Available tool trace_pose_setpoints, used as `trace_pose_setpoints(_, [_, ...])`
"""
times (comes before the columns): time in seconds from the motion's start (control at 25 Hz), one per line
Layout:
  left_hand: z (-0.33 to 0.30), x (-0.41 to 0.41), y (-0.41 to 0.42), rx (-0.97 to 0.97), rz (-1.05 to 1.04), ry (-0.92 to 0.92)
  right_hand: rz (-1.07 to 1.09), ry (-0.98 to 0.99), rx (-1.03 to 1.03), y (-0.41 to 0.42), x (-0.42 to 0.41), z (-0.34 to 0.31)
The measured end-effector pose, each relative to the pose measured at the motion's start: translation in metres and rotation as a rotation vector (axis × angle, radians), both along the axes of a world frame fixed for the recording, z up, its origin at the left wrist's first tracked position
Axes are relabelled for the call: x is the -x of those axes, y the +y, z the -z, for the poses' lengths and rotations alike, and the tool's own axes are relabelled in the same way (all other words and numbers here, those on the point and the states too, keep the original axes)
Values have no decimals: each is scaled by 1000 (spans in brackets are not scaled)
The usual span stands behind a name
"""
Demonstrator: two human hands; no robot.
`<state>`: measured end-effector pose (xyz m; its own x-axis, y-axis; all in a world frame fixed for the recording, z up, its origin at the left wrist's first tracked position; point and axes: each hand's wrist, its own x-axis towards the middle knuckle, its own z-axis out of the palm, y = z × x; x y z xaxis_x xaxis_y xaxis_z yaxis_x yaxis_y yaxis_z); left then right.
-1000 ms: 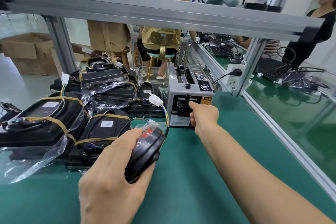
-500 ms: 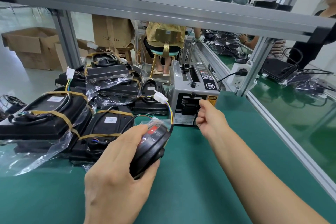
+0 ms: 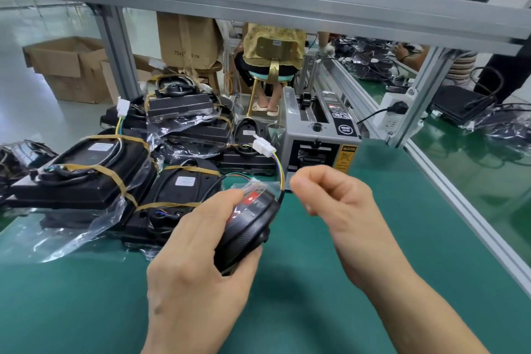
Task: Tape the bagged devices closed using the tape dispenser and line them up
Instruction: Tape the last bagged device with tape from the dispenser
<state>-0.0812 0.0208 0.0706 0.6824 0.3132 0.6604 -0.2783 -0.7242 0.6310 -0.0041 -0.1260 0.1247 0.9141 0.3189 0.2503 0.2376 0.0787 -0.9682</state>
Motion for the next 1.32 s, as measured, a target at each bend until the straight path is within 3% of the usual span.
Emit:
trace_pose_setpoints(0.08, [-7,-4,-3,-51,11,-66,-107,-34,59,3,16,-7])
trace_pose_setpoints(0.28, [-13,2,-9,-51,-2,-74,-90,-8,201,10,21,-12])
trace_pose_setpoints(0.52, [-14,-1,-9,-69,13,-64,6,104,190,6,11,-5])
trace_pose_setpoints(0.88, [-13,0,-5,19,98,-52,113,54,229,6,7,6])
trace_pose_setpoints(1.12, [-12,0,11,400,186,-58,253,103,23,-24,17,38])
trace_pose_setpoints(1.32, [-12,-6,11,951,468,-122,49,20,360,-35,29,49])
